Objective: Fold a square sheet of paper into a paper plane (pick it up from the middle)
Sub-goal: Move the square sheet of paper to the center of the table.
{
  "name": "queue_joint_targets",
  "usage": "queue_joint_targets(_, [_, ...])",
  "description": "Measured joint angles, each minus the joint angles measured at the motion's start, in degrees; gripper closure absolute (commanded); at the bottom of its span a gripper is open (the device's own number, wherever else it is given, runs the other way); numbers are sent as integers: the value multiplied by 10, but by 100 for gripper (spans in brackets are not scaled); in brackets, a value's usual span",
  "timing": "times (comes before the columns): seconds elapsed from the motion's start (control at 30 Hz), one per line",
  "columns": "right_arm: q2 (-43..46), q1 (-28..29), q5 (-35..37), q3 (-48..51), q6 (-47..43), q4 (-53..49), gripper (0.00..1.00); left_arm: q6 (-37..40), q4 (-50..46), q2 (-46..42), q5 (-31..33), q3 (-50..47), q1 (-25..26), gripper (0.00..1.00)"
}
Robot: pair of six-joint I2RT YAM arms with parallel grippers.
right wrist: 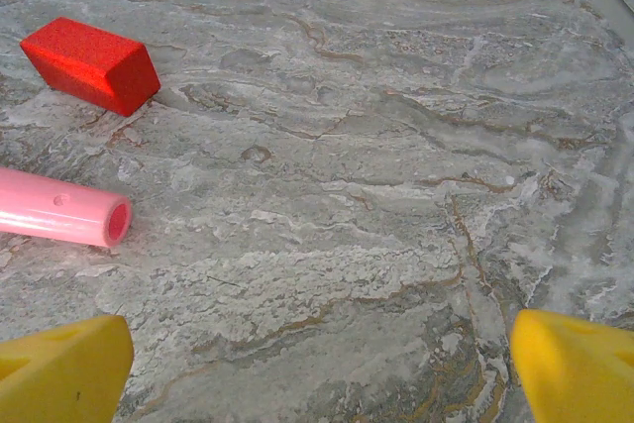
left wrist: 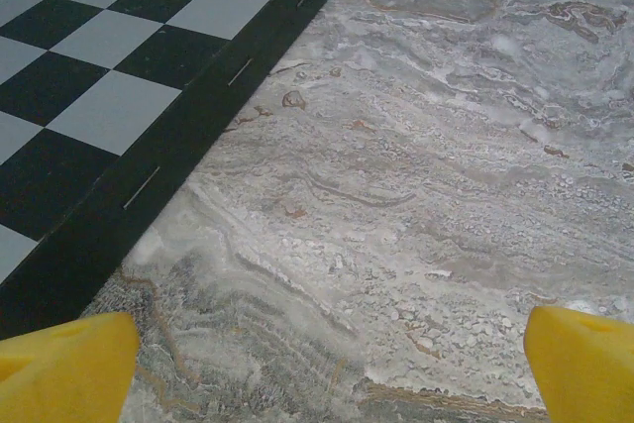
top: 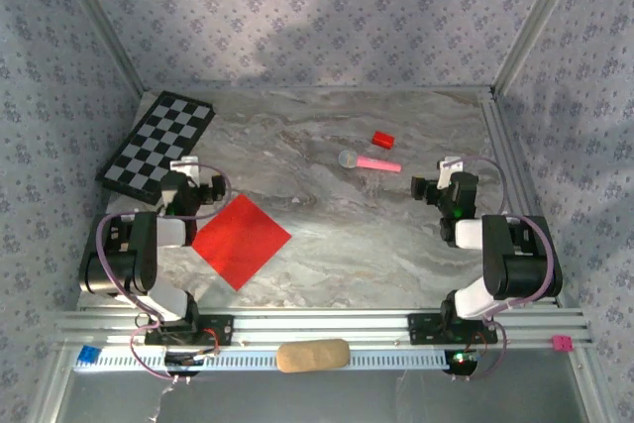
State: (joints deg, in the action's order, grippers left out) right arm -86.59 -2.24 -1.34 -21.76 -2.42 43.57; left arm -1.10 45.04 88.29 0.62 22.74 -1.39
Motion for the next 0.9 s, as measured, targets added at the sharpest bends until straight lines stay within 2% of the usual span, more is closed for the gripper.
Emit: queue_joint_targets(0.9, [0, -3, -10, 0, 0, 0, 0, 0, 0, 0, 0, 0, 0, 0])
